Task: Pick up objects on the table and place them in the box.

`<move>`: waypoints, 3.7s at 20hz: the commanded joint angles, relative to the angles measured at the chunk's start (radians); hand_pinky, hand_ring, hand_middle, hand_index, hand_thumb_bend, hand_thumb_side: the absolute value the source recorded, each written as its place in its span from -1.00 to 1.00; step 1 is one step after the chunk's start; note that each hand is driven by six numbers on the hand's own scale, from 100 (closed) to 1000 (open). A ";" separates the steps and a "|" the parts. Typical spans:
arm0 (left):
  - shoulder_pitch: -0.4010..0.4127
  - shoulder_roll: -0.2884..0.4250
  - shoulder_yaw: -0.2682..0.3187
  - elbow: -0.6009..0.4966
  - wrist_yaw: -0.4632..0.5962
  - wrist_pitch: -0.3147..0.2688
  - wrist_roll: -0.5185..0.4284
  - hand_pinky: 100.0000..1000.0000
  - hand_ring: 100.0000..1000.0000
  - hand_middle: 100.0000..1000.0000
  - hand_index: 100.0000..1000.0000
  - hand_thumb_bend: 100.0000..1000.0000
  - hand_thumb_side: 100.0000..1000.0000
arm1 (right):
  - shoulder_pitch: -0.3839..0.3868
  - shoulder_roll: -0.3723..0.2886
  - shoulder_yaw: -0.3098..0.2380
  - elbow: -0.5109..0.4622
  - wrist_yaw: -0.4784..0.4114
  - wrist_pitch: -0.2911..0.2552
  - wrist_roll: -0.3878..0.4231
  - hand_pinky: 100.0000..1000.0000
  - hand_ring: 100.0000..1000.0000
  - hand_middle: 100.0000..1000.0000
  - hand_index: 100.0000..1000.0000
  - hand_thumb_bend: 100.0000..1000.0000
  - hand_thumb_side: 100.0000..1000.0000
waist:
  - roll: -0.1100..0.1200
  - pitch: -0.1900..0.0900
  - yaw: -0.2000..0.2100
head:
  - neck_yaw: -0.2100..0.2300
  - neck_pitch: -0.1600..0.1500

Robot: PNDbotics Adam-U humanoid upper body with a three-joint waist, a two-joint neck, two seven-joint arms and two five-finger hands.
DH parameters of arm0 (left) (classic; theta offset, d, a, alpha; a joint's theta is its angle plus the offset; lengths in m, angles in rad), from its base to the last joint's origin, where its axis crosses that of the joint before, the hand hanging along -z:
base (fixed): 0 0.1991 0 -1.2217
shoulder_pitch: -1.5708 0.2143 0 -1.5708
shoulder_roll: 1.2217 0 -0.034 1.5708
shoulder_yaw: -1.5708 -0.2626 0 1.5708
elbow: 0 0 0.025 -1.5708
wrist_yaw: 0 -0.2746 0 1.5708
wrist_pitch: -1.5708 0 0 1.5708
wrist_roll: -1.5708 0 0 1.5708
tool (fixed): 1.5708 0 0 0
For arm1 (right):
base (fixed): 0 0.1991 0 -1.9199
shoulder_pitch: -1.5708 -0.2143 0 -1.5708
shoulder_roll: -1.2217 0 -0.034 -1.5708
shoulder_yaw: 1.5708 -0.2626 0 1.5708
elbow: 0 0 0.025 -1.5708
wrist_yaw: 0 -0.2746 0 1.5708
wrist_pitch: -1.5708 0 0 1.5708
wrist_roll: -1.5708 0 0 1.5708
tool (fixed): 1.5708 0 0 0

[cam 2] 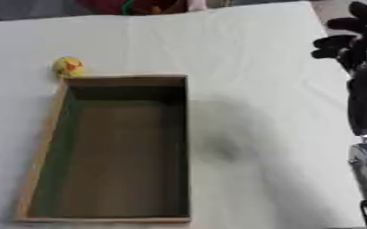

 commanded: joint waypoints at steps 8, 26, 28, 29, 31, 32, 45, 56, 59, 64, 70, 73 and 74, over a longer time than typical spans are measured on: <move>-0.202 0.071 -0.078 0.200 -0.135 -0.034 -0.224 -0.15 0.01 0.23 0.75 -0.65 0.36 | -0.016 -0.024 0.007 -0.020 0.006 0.013 0.010 0.14 0.18 0.34 0.72 -1.00 0.58 | -0.001 -0.022 -0.002 | 0.001 -0.019; -0.476 -0.099 -0.216 0.595 -0.437 -0.214 -0.564 -0.11 0.12 0.19 0.66 -0.50 0.87 | -0.030 -0.007 0.023 -0.020 -0.002 0.032 0.040 0.14 0.19 0.33 0.72 -1.00 0.59 | 0.009 -0.031 -0.053 | 0.038 -0.019; -0.492 -0.121 -0.220 0.626 -0.489 -0.211 -0.563 -0.12 0.11 0.18 0.65 -0.50 0.88 | -0.031 -0.005 0.025 -0.020 -0.003 0.033 0.043 0.14 0.19 0.33 0.72 -1.00 0.59 | 0.011 -0.032 -0.057 | 0.044 -0.017; -0.497 -0.133 -0.222 0.640 -0.510 -0.209 -0.563 -0.12 0.11 0.17 0.64 -0.51 0.89 | -0.031 -0.004 0.025 -0.020 -0.004 0.034 0.044 0.14 0.19 0.33 0.72 -1.00 0.59 | 0.012 -0.032 -0.060 | 0.048 -0.016; -0.505 -0.151 -0.229 0.666 -0.544 -0.207 -0.567 -0.12 0.11 0.18 0.64 -0.51 0.87 | -0.031 -0.002 0.026 -0.020 -0.006 0.035 0.046 0.14 0.19 0.33 0.72 -1.00 0.59 | 0.013 -0.032 -0.064 | 0.052 -0.018; -0.509 -0.156 -0.232 0.677 -0.557 -0.209 -0.571 -0.12 0.11 0.18 0.64 -0.51 0.87 | -0.032 -0.001 0.026 -0.020 -0.006 0.036 0.046 0.14 0.19 0.33 0.72 -1.00 0.59 | 0.014 -0.031 -0.066 | 0.053 -0.019; -0.532 -0.125 -0.200 0.711 -0.521 -0.387 -0.977 0.15 0.44 0.50 0.81 -0.50 0.15 | -0.027 -0.004 0.025 -0.020 -0.003 0.042 0.048 0.14 0.19 0.33 0.73 -1.00 0.60 | 0.028 -0.031 -0.069 | 0.034 -0.026; -0.532 -0.099 -0.183 0.676 -0.438 -0.395 -1.323 0.18 0.50 0.59 0.87 -0.06 0.06 | -0.026 -0.001 0.025 -0.020 -0.001 0.044 0.054 0.15 0.20 0.33 0.72 -1.00 0.61 | 0.029 -0.031 -0.075 | 0.033 -0.033; -0.532 -0.102 -0.183 0.674 -0.461 -0.398 -1.312 0.16 0.48 0.56 0.84 -0.06 0.05 | -0.026 0.000 0.026 -0.020 -0.001 0.045 0.056 0.15 0.20 0.33 0.72 -1.00 0.61 | 0.030 -0.030 -0.075 | 0.035 -0.035; -0.532 -0.118 -0.186 0.687 -0.494 -0.397 -1.272 0.14 0.47 0.54 0.84 -0.16 0.01 | -0.027 0.002 0.026 -0.020 -0.001 0.046 0.058 0.15 0.20 0.32 0.73 -1.00 0.63 | 0.032 -0.026 -0.082 | 0.038 -0.045; -0.529 -0.138 -0.192 0.712 -0.517 -0.407 -1.247 0.11 0.45 0.53 0.82 -0.21 0.00 | -0.029 0.006 0.025 -0.020 -0.005 0.046 0.054 0.15 0.20 0.32 0.73 -1.00 0.62 | 0.034 -0.020 -0.089 | 0.042 -0.049; -0.526 -0.147 -0.196 0.726 -0.534 -0.403 -1.248 0.11 0.45 0.53 0.84 -0.24 0.00 | -0.030 0.008 0.024 -0.020 -0.010 0.045 0.041 0.15 0.19 0.31 0.73 -1.00 0.62 | 0.035 -0.017 -0.094 | 0.044 -0.052; -0.524 -0.150 -0.195 0.730 -0.536 -0.401 -1.251 0.11 0.45 0.52 0.84 -0.26 0.01 | -0.030 0.009 0.024 -0.020 -0.010 0.045 0.040 0.15 0.19 0.30 0.73 -1.00 0.62 | 0.036 -0.016 -0.095 | 0.045 -0.053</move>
